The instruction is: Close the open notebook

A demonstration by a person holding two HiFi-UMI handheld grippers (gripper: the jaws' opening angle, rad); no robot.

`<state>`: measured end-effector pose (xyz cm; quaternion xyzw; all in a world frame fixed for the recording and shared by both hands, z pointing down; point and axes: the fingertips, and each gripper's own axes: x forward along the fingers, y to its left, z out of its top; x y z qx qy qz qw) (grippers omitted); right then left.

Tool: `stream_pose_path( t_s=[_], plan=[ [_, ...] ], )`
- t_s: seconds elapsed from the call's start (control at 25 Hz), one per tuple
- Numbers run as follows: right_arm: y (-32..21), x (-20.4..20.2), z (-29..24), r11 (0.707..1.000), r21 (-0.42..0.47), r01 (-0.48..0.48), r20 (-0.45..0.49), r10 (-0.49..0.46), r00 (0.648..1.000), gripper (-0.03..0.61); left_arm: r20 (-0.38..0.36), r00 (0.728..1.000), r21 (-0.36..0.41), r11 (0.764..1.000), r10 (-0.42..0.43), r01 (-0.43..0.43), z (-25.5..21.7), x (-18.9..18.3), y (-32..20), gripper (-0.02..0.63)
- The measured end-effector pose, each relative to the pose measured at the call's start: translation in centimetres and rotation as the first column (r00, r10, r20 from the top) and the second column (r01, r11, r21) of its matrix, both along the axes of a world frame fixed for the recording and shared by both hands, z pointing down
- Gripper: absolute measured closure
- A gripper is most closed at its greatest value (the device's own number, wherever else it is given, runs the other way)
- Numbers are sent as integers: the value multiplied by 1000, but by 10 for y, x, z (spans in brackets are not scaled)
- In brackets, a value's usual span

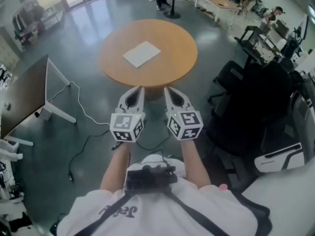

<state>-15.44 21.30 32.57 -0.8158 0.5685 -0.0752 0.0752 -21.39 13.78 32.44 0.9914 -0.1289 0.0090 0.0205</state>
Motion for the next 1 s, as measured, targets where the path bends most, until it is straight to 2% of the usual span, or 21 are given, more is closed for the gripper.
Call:
stream_pose_path(
  t_s=[0.24,0.56,0.72,1.0],
  plan=[
    [11,31,6,1000,-5,4,-4,-4,1000,566,1,1000,-9,1000,3,-3,4,34,10,600],
    [40,107,7,999,31,-20,31,19,999,566,10,999,-29,999,36,-36,12,119,34,600],
    [60,143,12,999,10,-33,46,33,998,566,28,999,-60,997,40,-39,15,155,50,600],
    [59,172,41,1000,-9,-12,126,13,992,565,75,997,-74,997,22,-16,33,184,53,600]
  ],
)
